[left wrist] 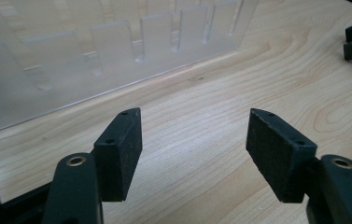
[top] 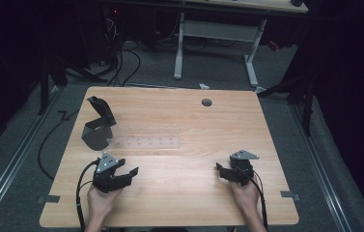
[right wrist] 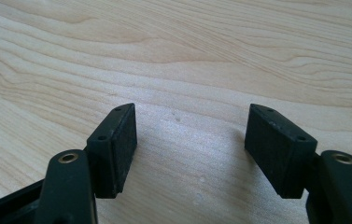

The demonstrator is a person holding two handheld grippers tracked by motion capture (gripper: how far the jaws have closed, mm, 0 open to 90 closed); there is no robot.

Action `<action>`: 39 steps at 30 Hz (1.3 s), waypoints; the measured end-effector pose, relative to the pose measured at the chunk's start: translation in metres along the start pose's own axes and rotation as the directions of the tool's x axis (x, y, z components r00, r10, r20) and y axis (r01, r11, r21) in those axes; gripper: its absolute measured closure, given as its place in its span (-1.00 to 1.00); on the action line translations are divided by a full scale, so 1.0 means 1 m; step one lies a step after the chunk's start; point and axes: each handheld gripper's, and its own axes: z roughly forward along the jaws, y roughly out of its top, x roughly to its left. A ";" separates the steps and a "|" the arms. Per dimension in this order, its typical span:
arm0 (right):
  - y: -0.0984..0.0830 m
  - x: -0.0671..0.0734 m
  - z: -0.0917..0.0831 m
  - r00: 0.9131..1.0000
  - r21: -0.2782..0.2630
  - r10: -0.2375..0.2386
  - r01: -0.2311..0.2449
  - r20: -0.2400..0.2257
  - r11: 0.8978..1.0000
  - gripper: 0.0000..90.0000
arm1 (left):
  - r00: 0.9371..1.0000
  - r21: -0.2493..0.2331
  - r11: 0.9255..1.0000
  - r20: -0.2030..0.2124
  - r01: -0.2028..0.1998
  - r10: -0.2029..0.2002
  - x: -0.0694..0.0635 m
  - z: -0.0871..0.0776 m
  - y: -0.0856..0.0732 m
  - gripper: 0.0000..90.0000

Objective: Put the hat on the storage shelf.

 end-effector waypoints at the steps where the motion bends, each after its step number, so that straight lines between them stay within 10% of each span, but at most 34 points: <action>1: 0.000 0.000 0.000 1.000 0.000 0.000 0.000 0.000 1.000 -0.23 | 1.000 0.004 1.000 0.000 -0.002 0.002 -0.001 0.002 -0.002 -0.18; 19: 0.000 0.000 0.000 1.000 0.000 -0.001 0.001 -0.001 1.000 -0.23 | 0.996 0.087 0.992 0.033 -0.086 0.083 -0.017 0.033 -0.024 -0.18; 39: 0.000 0.000 0.000 1.000 -0.001 -0.001 0.001 0.000 1.000 -0.23 | 0.989 0.123 0.983 -0.036 -0.135 0.141 -0.014 0.059 -0.041 -0.21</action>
